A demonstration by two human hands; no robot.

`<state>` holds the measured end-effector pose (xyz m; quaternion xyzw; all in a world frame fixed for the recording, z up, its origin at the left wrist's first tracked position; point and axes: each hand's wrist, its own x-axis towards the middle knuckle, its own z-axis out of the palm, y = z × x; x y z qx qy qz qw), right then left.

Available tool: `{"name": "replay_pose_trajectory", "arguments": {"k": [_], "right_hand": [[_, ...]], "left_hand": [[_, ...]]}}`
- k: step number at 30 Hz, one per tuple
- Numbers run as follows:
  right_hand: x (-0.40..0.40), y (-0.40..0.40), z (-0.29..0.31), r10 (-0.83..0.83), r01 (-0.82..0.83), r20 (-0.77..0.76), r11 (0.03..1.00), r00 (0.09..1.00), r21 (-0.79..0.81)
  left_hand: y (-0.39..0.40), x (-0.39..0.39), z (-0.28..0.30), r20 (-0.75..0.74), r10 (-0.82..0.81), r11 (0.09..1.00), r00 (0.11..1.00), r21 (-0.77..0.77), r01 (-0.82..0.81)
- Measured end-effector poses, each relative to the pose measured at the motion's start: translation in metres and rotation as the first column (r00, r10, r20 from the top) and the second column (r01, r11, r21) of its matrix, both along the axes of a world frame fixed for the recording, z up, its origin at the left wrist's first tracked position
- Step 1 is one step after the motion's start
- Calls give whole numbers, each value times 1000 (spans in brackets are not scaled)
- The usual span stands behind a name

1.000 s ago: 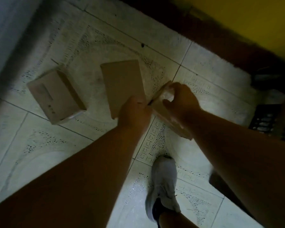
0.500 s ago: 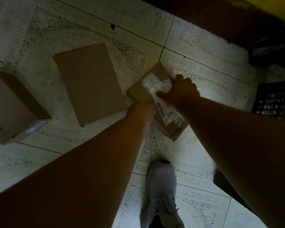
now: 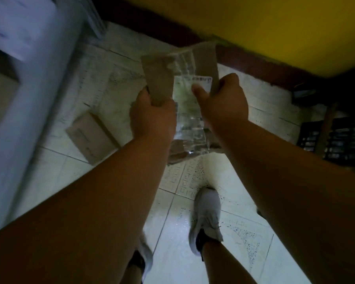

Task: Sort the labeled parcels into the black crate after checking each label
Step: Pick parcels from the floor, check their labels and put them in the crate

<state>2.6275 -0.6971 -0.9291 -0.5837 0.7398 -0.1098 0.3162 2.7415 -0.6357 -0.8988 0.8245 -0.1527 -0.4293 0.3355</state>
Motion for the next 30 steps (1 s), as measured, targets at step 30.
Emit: {"name": "replay_pose_trajectory", "arguments": {"k": [30], "right_hand": [[118,186,659,620,-312,617,782,484,-540]], "left_hand": [[248,105,637,439,422,762,794,-646,-48]]}}
